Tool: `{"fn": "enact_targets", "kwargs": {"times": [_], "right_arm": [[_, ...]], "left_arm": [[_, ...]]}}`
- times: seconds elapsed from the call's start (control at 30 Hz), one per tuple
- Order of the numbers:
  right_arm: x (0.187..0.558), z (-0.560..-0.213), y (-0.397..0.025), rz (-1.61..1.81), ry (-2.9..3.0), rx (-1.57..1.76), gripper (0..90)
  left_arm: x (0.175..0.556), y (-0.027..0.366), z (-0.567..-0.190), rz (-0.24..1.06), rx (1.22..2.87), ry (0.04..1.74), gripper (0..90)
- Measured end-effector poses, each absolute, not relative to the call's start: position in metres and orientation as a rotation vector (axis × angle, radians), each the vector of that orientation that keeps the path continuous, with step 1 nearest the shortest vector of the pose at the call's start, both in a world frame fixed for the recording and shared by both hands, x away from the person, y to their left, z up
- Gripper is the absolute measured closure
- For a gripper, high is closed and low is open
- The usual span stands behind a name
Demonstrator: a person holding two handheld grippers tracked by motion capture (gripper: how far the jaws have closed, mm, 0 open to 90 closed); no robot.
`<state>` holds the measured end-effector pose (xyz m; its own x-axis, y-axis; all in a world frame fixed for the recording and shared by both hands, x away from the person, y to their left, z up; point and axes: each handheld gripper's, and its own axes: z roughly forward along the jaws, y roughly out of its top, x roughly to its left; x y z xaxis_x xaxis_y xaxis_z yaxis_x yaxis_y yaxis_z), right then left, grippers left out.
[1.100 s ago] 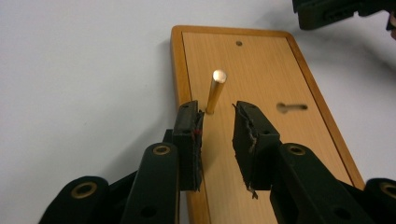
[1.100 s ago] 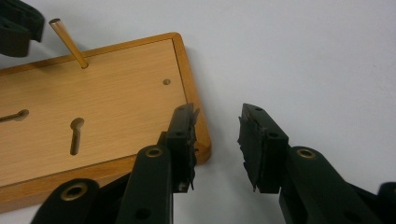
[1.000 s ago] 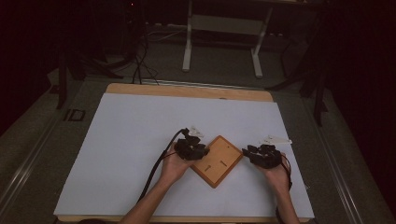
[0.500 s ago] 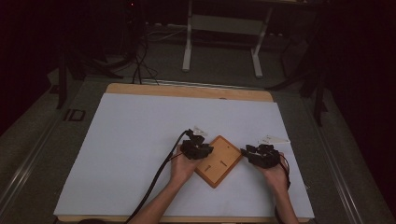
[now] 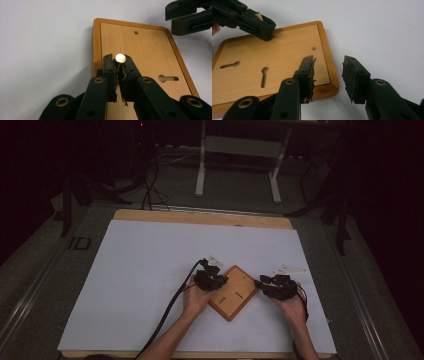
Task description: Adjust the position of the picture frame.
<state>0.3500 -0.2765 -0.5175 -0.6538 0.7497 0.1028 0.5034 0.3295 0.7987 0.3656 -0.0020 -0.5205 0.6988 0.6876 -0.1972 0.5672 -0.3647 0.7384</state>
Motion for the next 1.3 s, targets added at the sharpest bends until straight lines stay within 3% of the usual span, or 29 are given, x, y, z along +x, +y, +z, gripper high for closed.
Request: {"fn": "enact_targets", "kwargs": {"times": [0.37, 0.63, 1.3], "right_arm": [[0.346, -0.513, -0.272, 1.263, 2.304, 1.064, 61.1], [0.344, -0.51, -0.274, 1.265, 2.235, 1.067, 88.8], [0.336, -0.517, -0.239, 1.231, 2.378, 0.915, 89.7]], "left_arm": [[0.368, 0.013, -0.513, 0.159, 2.064, 0.888, 84.6], [0.367, 0.021, -0.507, 0.155, 2.072, 0.836, 84.5], [0.379, 0.046, -0.498, 0.119, 2.065, 0.841, 84.4]]}}
